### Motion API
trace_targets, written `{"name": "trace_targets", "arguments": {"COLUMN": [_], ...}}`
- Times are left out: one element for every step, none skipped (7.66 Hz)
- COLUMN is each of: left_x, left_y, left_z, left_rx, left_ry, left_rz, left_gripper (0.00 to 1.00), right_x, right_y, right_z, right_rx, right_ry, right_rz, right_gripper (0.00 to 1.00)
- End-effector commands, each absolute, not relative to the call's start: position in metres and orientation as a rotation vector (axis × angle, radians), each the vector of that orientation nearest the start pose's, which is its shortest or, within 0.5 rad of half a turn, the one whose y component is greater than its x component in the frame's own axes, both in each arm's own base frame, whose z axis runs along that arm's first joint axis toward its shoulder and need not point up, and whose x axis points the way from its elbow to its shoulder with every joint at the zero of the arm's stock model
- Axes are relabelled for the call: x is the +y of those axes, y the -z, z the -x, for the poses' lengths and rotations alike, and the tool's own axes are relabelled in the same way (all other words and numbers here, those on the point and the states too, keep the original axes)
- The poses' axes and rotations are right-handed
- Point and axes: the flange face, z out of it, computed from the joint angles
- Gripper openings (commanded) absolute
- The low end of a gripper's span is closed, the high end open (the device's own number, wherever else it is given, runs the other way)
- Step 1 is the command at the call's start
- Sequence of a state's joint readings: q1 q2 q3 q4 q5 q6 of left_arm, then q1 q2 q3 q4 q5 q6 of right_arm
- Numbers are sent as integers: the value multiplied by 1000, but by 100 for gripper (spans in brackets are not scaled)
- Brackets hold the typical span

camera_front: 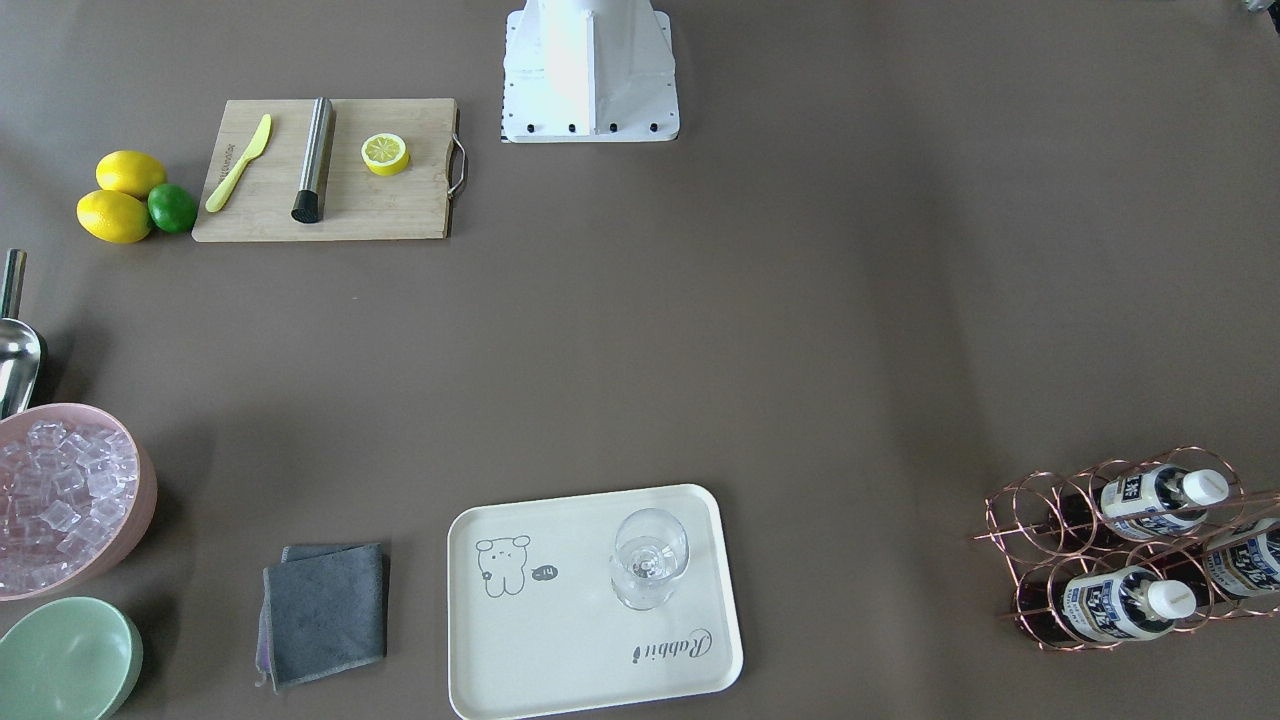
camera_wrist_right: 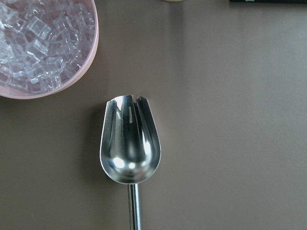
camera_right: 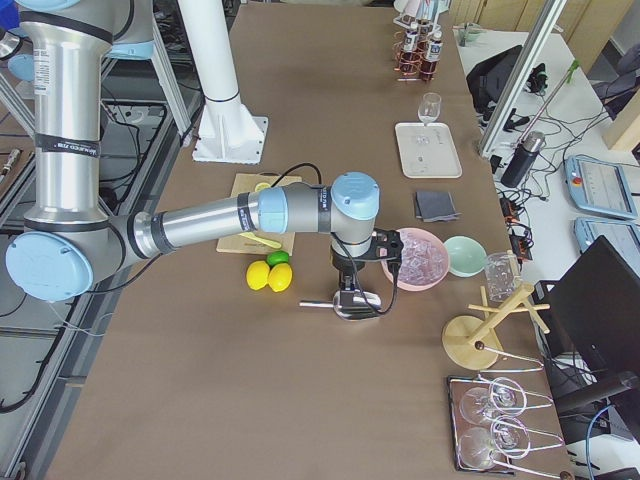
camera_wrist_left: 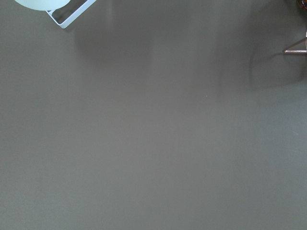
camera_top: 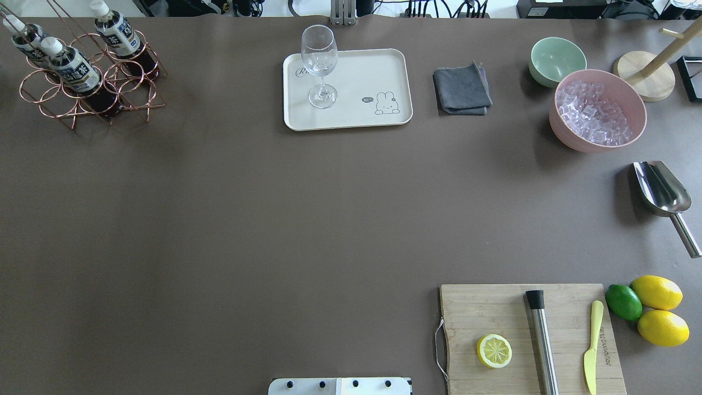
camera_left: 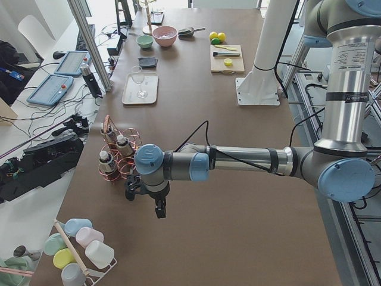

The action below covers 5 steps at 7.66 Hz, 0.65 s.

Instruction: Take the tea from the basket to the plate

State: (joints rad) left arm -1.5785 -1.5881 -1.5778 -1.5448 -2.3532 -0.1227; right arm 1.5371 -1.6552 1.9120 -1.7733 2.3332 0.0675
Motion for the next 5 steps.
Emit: {"name": "trace_targets", "arguments": {"left_x": [-495,-496,-500,-499,-500], "left_y": [-649,-648,-642,-643,-642], "left_z": [67,67,67,67,67], "left_rx": [779,783,779,781,782], "left_ry": [121,122,117,118,118], "left_rz": [44,44,31,34,31], "left_gripper": [98,98,98,98,98], "right_x": [-449,-449,-449,-449,-449], "right_y": [-552,-553,-556,-556,-557], "right_z": [-49,-50,-50,-50,-50], "right_rx": [-764,-762,-761,-760,-759], "right_ry": [-11,-12,-14,-14,-15], "right_rz": [-14,-13,-7,-7,-5], "right_gripper": [100,100,100,100,100]}}
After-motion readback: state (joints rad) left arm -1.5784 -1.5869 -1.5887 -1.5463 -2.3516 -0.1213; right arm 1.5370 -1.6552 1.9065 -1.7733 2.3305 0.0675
